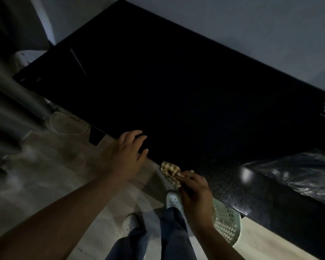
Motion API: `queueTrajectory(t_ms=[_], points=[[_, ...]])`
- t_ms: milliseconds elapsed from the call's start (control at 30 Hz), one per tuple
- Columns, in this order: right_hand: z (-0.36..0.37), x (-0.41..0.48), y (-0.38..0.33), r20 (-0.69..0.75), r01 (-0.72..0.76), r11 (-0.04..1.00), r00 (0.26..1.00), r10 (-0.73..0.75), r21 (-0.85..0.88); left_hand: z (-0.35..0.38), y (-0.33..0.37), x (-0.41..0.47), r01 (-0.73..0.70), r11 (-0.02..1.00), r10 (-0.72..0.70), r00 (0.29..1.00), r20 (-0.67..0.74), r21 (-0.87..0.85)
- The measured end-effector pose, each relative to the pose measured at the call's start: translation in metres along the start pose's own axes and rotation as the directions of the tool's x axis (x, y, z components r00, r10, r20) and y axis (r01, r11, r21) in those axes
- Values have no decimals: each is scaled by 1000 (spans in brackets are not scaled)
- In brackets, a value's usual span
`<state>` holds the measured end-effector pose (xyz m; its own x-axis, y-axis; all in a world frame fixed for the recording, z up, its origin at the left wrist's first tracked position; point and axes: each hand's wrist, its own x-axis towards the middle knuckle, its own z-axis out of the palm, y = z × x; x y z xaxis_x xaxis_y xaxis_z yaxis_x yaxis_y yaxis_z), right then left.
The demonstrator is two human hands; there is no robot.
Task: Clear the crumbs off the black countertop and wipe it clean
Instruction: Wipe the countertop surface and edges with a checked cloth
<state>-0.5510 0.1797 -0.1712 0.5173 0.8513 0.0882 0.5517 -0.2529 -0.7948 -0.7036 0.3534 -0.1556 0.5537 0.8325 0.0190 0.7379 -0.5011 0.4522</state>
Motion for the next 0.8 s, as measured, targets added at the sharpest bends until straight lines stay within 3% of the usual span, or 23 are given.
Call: queueTrajectory(t_ms=[133,267,600,800], points=[[-12,33,-11,-134,-106,981,983,128,162,-5,-4,14,-7,999,7,1000,-15,36],[-29,90,-13,-184,-99,953,970,156,286,-3,4,30,2,1000,-1,1000,-30,11],[-70,233,39,-318,-14,978,945,81,209,14,45,127,31,998,-35,997,-66,-58],[-100,327,70,-353,-29,995,934,61,96,28,60,189,-9,999,10,1000,-25,38]])
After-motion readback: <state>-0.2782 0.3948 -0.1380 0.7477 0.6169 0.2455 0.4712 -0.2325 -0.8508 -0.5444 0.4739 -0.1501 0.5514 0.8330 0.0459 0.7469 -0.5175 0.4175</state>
